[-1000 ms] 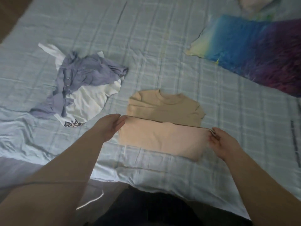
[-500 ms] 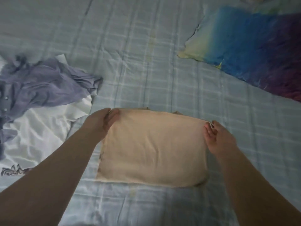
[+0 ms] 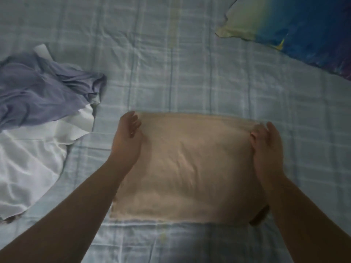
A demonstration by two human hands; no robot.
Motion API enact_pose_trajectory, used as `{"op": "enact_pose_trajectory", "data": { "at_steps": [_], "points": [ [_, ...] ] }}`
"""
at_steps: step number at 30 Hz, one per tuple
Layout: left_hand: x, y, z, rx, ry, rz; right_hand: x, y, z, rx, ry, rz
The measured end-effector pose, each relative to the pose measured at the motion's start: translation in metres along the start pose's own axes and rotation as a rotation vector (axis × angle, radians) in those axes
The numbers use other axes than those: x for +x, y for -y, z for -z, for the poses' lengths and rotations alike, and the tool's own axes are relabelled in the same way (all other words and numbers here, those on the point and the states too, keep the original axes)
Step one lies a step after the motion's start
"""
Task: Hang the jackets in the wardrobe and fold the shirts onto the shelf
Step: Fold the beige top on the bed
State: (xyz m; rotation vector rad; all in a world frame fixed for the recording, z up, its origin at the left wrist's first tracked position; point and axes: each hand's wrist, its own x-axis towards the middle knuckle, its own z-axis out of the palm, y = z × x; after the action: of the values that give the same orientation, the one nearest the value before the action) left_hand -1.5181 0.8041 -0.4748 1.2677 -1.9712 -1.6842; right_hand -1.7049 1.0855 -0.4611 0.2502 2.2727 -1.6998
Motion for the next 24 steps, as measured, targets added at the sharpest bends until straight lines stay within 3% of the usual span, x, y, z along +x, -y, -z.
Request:
{"op": "enact_pose_trajectory", "data": {
  "at_steps": [2, 4, 6, 9, 13, 24],
  "points": [
    [-0.025, 0.010, 0.004, 0.359, 0.060, -0.291, -0.029, -0.010, 0.009, -0.407, 0.028, 0.315],
    [-0.051, 0.024, 0.010, 0.667, 0.170, -0.557, -0.062, -0.027, 0.024, -0.648, 0.132, 0.551],
    [-0.080, 0.038, 0.015, 0.873, 0.221, -0.655, -0.091, -0.047, 0.039, -0.823, 0.204, 0.669],
    [-0.108, 0.063, 0.021, 1.023, 0.220, -0.592, -0.115, -0.075, 0.058, -0.960, 0.225, 0.620],
    [-0.102, 0.091, 0.033, 1.118, 0.221, -0.602, -0.108, -0.096, 0.072, -0.954, 0.220, 0.557],
    [-0.099, 0.096, 0.030, 1.160, 0.139, -0.647, -0.092, -0.106, 0.078, -1.056, 0.257, 0.585]
  ]
}}
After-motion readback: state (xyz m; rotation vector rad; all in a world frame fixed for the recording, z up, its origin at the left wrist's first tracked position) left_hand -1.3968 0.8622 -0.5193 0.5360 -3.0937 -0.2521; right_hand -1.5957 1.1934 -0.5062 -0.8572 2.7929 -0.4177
